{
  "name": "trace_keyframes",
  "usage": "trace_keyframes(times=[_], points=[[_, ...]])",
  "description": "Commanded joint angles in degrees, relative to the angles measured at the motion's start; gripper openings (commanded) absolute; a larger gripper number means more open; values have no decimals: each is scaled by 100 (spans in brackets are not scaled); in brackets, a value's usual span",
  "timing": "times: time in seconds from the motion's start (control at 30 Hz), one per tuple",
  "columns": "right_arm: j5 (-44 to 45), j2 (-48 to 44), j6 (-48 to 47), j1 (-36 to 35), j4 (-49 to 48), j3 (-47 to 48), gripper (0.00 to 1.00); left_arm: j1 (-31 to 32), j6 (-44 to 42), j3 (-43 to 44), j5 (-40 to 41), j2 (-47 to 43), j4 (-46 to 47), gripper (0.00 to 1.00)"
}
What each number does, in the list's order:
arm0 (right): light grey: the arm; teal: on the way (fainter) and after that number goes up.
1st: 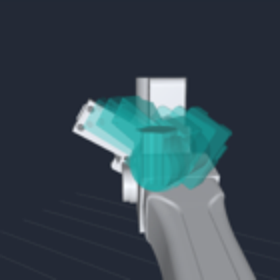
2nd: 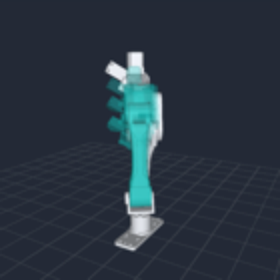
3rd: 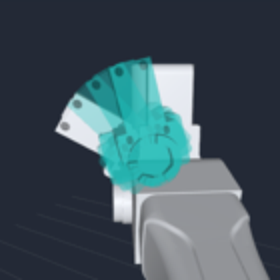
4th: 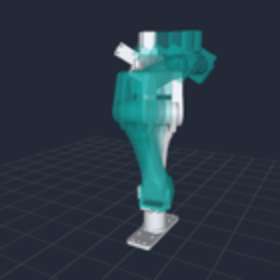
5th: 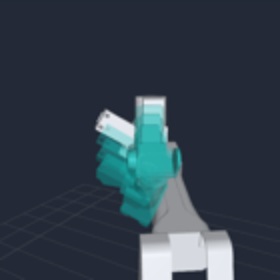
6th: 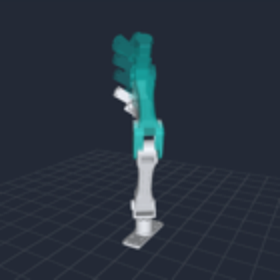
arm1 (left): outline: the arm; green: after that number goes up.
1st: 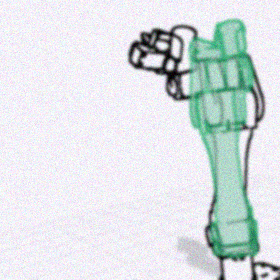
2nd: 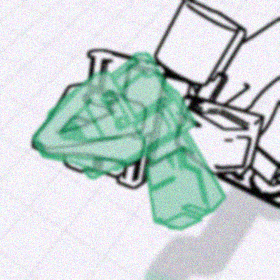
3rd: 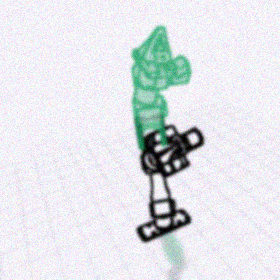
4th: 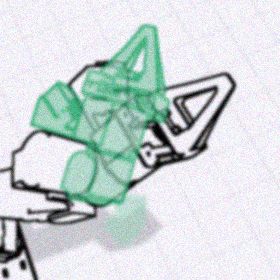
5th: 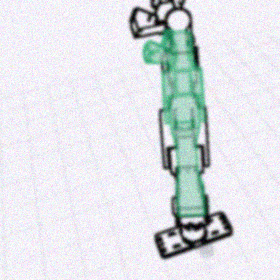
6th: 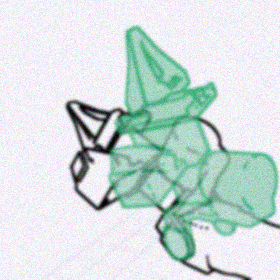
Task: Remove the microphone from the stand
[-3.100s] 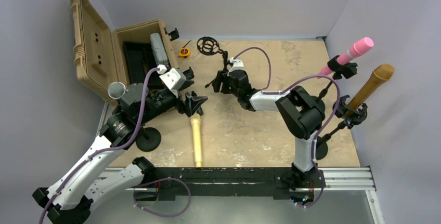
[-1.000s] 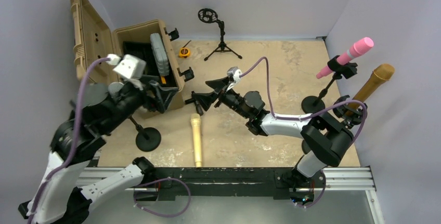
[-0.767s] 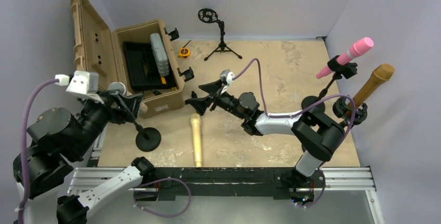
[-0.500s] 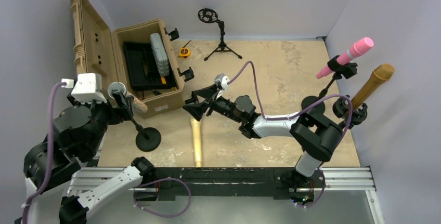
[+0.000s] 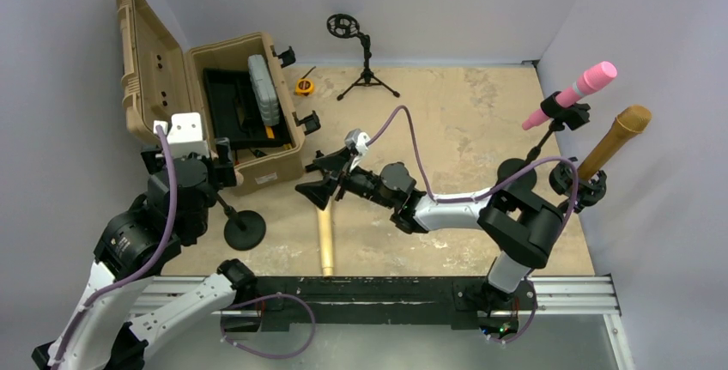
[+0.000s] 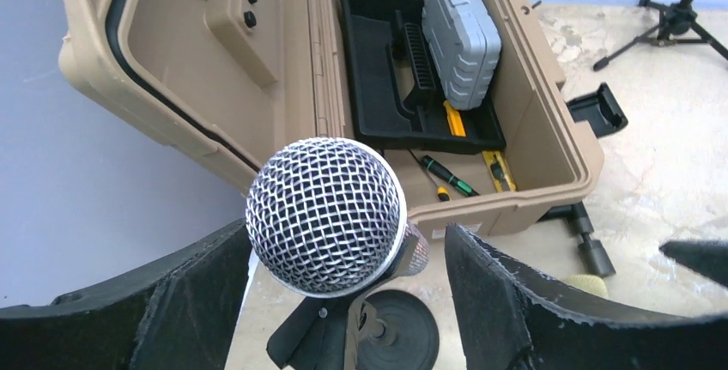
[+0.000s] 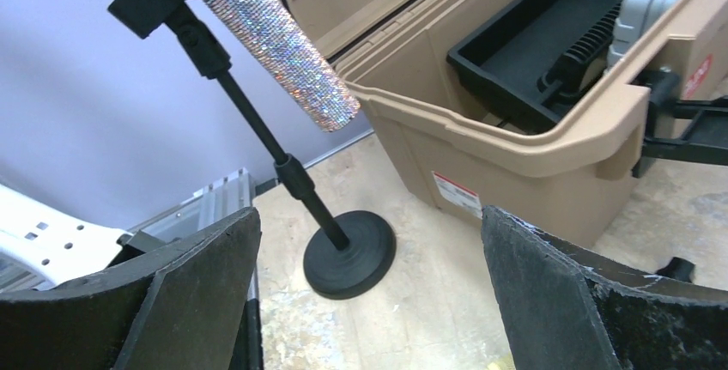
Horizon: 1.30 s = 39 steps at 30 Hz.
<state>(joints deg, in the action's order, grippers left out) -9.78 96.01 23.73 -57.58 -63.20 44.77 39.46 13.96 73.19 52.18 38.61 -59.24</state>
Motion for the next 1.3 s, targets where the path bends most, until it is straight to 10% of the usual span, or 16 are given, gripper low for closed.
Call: trace_keyframes(times=[0.0, 0.27, 0.5, 0.7, 1.1, 1.27], points=[[124, 16, -96, -139, 1, 367, 99, -230, -327, -175, 189, -78, 915, 76], [1446, -189, -442, -862, 363, 644, 99, -628, 62, 169, -457, 197, 524, 28], [901, 23, -511, -948, -30, 839, 98, -630, -32, 379, -2191, 86, 381, 0], [365, -428, -1029, -946, -308, 526, 99, -627, -1091, -285, -4697, -604, 1412, 0], [748, -1319, -1203, -947, -7, 274, 99, -622, -1771, -240, -6264, -51, 1342, 0], [688, -1637, -1226, -946, -29, 37, 99, -624, -1630, -293, -6046, -72, 1259, 41]])
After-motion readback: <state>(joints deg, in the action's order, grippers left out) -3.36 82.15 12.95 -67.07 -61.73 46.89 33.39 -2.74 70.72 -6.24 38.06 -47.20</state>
